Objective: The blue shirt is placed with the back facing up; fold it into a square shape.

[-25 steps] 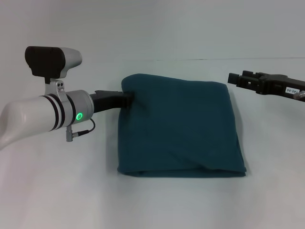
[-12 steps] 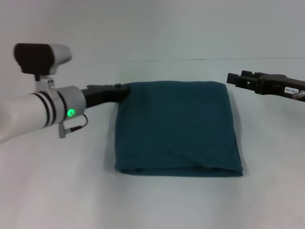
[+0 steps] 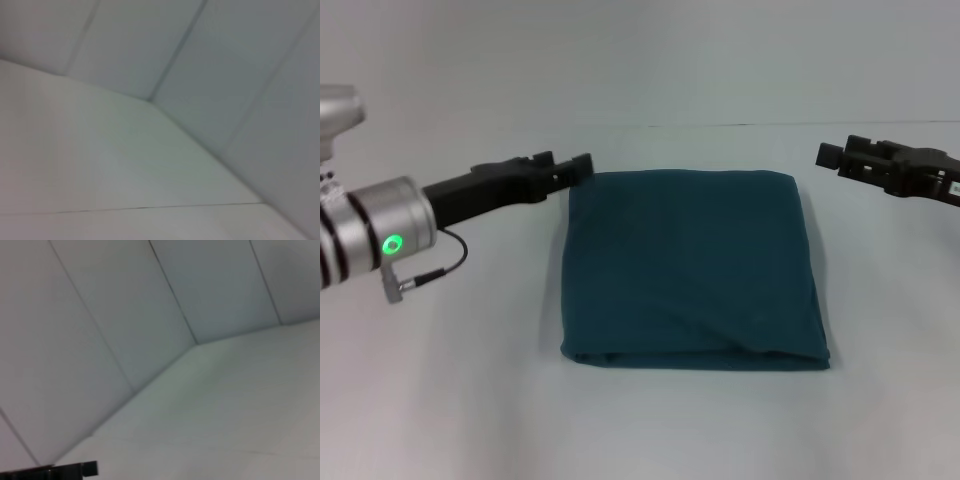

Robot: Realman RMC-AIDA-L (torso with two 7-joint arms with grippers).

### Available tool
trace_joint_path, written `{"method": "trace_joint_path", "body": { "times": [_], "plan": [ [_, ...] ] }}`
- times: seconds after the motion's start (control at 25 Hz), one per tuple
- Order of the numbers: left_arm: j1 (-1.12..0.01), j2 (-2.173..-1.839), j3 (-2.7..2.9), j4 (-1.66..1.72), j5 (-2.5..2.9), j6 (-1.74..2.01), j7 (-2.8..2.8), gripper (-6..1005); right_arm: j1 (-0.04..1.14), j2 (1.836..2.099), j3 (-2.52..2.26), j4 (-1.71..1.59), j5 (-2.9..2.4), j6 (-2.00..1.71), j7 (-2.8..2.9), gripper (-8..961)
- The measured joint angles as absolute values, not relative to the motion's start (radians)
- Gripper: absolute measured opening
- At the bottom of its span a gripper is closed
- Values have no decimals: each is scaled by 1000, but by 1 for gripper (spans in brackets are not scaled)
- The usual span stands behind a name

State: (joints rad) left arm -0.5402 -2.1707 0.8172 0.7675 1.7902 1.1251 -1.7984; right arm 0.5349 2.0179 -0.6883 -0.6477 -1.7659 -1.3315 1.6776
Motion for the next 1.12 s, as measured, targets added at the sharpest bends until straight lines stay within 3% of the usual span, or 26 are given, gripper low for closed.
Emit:
{"method": "trace_joint_path", "body": {
  "times": [0.24,0.56,1.12],
  "plan": [
    [-475,-2172,783,784,1747,1404,-1708,792,501,2025,-667,-648,-1780,-1561,1547,853],
    [-379,-2172,757,771,1757,1639,-1442,885,464,2054,-689,-635,-1872,-1706,1435,928],
    [-310,-2177,715,713,1899,1731,-1290,875,490,2074,-709,-623,-2081,-1729,1437,924]
  ]
}}
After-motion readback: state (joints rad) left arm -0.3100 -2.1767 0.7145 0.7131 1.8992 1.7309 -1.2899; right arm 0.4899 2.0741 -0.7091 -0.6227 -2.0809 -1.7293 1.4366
